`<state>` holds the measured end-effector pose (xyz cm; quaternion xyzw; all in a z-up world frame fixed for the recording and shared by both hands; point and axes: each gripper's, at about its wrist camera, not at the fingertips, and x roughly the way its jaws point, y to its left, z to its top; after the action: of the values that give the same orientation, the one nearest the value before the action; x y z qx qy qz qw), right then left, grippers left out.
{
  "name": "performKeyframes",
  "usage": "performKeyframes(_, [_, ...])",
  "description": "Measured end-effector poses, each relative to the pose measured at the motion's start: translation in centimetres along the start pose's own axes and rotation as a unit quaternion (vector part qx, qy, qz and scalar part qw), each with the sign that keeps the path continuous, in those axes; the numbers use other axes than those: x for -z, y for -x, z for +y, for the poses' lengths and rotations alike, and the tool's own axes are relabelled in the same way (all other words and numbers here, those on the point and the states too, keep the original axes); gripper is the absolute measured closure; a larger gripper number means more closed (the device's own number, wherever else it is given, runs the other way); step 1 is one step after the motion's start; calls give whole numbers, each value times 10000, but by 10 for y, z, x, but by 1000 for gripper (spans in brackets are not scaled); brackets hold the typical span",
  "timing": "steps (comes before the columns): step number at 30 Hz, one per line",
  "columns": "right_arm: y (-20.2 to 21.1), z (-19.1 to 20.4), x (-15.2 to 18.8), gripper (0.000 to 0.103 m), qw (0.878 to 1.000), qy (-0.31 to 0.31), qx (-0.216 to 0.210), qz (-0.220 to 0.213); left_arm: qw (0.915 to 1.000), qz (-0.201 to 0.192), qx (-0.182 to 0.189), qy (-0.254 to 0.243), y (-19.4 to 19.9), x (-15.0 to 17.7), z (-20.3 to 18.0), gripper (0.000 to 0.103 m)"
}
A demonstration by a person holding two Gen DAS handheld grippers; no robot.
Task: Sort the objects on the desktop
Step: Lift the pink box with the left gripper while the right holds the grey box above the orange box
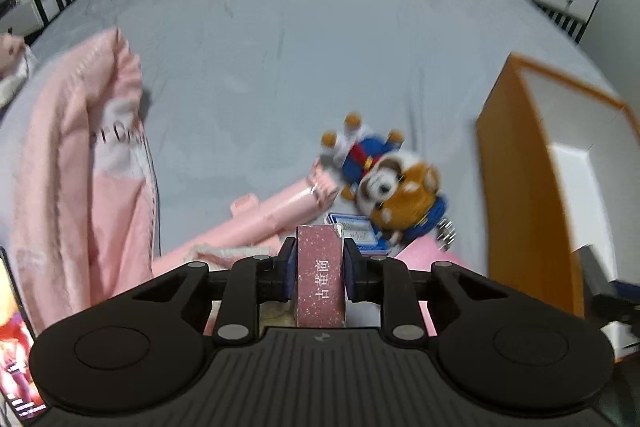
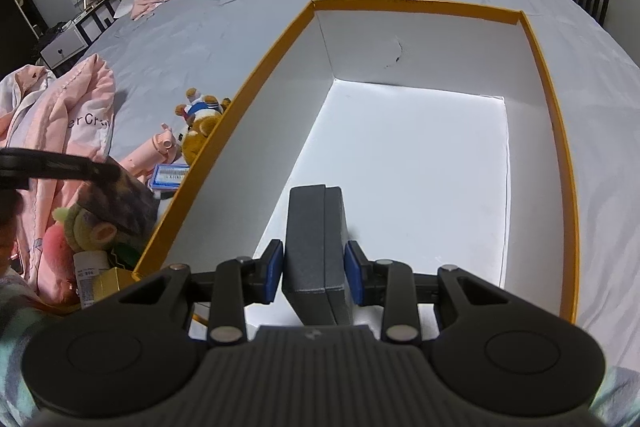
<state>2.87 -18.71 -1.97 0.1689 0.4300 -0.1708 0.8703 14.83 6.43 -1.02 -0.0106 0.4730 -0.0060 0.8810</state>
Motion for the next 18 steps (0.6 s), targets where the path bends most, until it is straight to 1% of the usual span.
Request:
performKeyframes(2, [0,1,0,68,10000,-5,-10,-22,9999,-141,52,-75,13,-4,-3,77])
performKeyframes(3, [1,1,0,68,10000,-13,-21,-27,9999,-126,78,-67,17,-6,-3,77])
performKeyframes(4, [1,2,0,68,10000,-14,-31,-34,9999,-72,121,55,20,-8,0,77])
performKeyframes(5, [2,3,0,68,10000,-10,-36,-44,9996,-70,215,165,25,-9,2,77])
performKeyframes(7, [5,3,1,68,10000,-2,-33,-79,9983,-216,470,272,43,-10,1,78])
performKeyframes(9, [9,1,0,68,9999,-50,9,-154,9959,-394,774,241,66,-12,-7,78])
performKeyframes(11, [14,-3,-2,68,9996,-170,53,-226,9927,-518,1082,84,86,-15,-22,78])
performKeyframes(13, [21,-9,-5,68,9988,-361,-7,-330,9875,-607,1449,-140,101,-19,-41,78])
performKeyframes(16, [32,-15,-8,68,9974,-527,-34,-482,9795,-479,1890,-504,105,-24,-77,78])
performKeyframes(18, [40,-20,-8,68,9964,-597,41,-607,9757,-390,2014,-773,99,-24,-102,78])
